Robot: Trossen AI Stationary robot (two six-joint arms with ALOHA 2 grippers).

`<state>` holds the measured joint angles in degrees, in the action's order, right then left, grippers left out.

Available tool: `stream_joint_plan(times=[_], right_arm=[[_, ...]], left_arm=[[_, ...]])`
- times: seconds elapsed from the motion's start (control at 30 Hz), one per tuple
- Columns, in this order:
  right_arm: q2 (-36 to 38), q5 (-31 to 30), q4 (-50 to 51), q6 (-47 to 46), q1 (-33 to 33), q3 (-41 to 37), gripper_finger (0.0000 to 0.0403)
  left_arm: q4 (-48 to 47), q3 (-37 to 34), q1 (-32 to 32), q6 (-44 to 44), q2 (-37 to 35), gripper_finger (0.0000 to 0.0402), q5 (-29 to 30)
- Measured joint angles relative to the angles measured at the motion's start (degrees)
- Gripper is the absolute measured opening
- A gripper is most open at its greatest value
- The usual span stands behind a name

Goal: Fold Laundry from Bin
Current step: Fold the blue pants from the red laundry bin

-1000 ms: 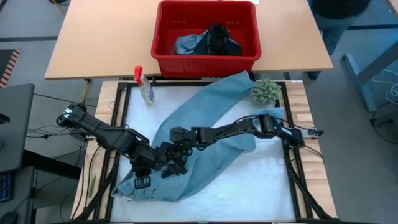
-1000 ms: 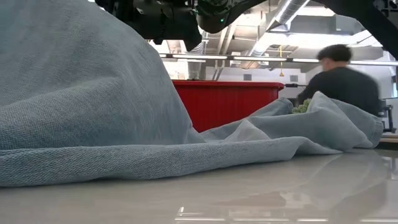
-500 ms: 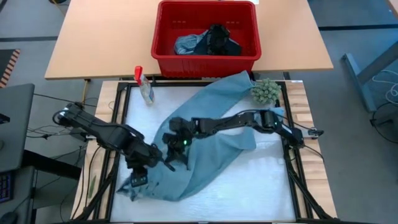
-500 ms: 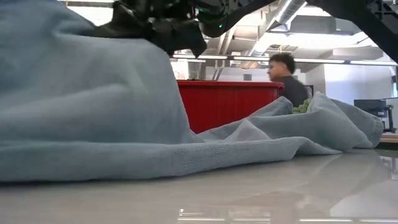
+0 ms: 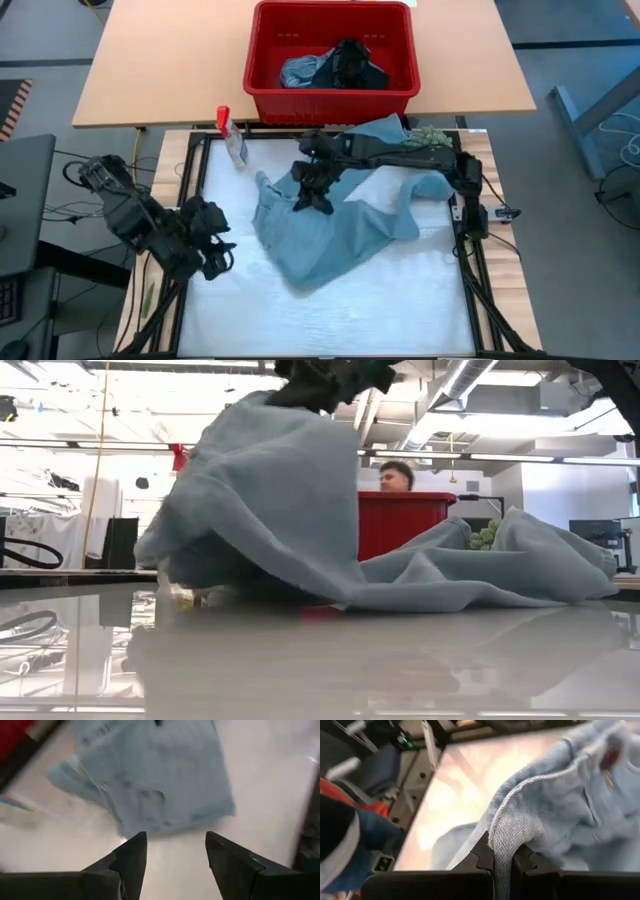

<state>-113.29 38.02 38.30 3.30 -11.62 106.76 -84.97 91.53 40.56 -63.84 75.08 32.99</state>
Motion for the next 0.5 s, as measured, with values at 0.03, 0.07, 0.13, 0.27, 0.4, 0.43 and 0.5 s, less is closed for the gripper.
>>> stream_joint_plan(times=[0.03, 0.07, 0.13, 0.27, 0.4, 0.43, 0.5], right_arm=[[0.3, -0.7, 1.5, 1.0, -0.2, 0.0, 0.0040], [0.5, -1.1, 3.1, 1.9, -0.3, 0.0, 0.0040], [1.3, -1.2, 6.1, 3.8, -0.5, 0.0, 0.0040], [2.7, -1.2, 11.8, 8.3, -0.4, -0.5, 0.0040], [6.1, -1.1, 11.2, 8.7, -0.7, -5.7, 0.0040], [7.4, -1.2, 9.8, 8.4, -0.9, -7.5, 0.0040], [10.0, -1.9, 7.0, 7.0, -1.5, -11.4, 0.0040]], left_arm=[[-0.2, -0.7, 0.5, -0.8, 0.5, 0.0188, 2.4], [-0.6, -1.8, 1.0, -2.2, 0.8, 0.0188, 4.4], [-1.8, -5.1, 1.4, -5.0, 1.0, 0.0187, 6.6], [-1.5, -13.3, 0.2, -9.5, -1.7, 0.0187, 9.8], [8.1, -20.7, -1.6, -10.0, -9.2, 0.0186, 12.2], [12.5, -23.2, -2.0, -8.7, -11.2, 0.0186, 12.4], [22.2, -29.1, -3.0, -6.2, -15.4, 0.0186, 11.6]])
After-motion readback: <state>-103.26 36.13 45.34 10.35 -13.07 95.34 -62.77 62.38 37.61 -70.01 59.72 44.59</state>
